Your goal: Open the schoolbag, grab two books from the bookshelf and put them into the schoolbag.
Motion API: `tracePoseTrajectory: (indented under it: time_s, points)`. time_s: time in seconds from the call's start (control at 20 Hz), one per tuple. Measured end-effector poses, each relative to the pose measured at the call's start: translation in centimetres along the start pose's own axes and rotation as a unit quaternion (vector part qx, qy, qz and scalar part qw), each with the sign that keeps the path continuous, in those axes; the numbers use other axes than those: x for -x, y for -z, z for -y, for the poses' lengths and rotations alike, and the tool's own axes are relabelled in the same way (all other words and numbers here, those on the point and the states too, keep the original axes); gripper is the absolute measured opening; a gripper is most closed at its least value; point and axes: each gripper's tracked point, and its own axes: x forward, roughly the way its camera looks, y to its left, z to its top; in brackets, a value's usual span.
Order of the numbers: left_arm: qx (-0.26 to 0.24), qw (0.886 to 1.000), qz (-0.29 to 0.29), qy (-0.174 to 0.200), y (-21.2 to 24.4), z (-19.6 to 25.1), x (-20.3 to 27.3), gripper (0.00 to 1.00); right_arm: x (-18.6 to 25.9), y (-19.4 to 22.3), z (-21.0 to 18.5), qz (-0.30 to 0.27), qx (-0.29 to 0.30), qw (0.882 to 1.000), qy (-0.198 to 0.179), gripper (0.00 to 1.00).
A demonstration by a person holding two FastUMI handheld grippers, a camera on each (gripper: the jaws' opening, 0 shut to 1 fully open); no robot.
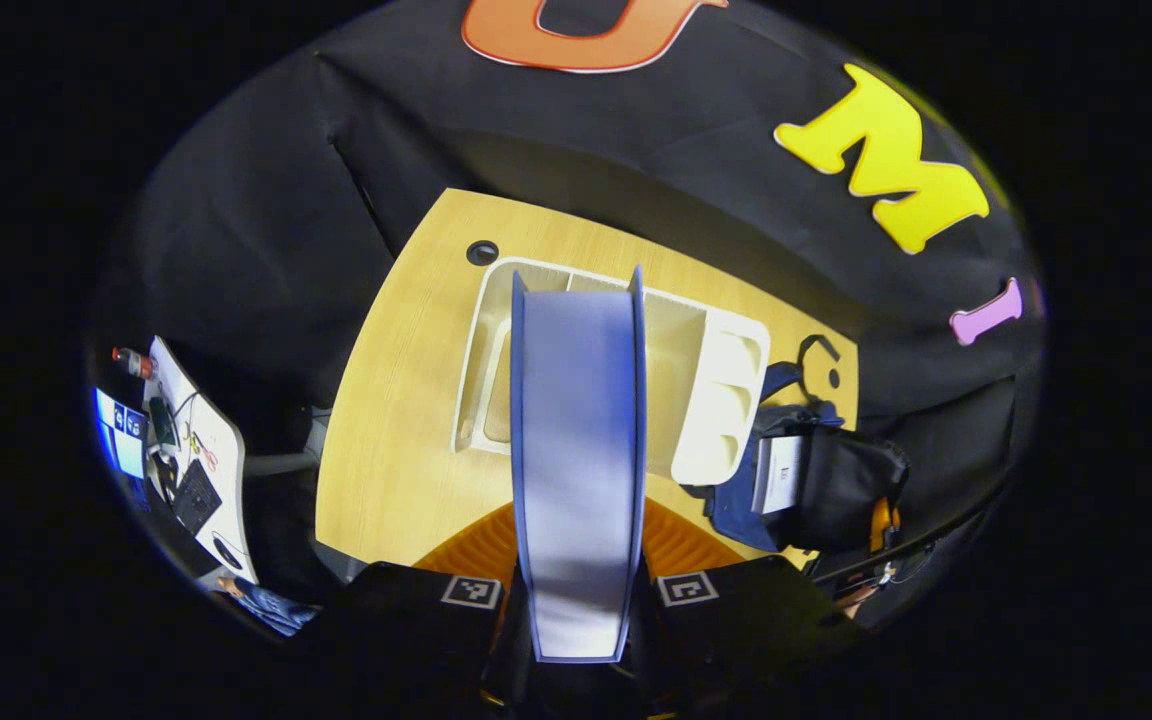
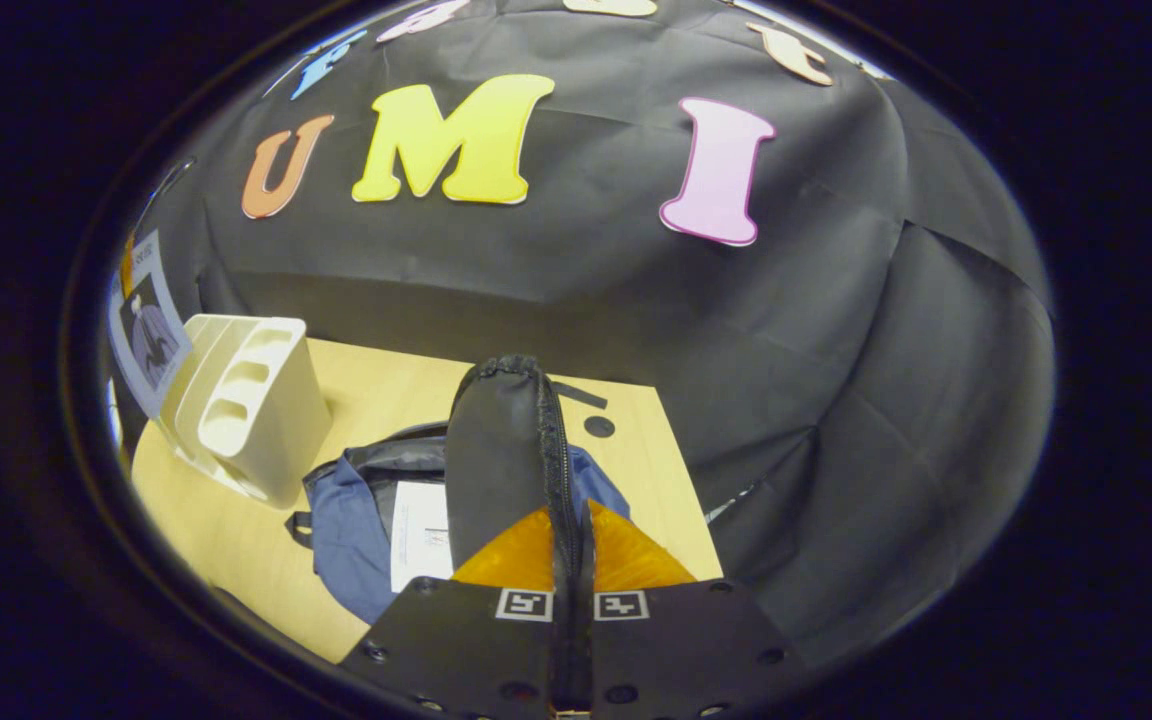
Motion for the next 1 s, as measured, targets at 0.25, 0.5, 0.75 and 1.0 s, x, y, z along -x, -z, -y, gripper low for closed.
tracePoseTrajectory:
  time_s: [0.25, 0.5, 0.75, 1.0]
  points:
    - [0.022, 0.994, 0.031, 0.102, 0.7, 3.6, 2.3, 0.42, 0.2, 0.0, -0.2, 0.0, -0.002, 1.0, -0.001, 0.0]
    - [0.033, 0.972, 0.053, 0.228, 1.5, 9.1, 2.3, 0.42, 0.4, 0.3, -0.3, -0.002, -0.004, 1.0, -0.002, 0.0]
    - [0.01, 0.943, 0.077, 0.325, 3.4, 14.8, 0.9, 0.42, 0.5, 0.6, -0.1, -0.004, 0.001, 1.0, -0.001, 0.0]
    - [-0.02, 0.93, 0.052, 0.364, 8.4, 18.9, -2.8, 0.42, 0.6, 0.6, 0.0, -0.005, 0.008, 1.0, -0.001, 0.0]
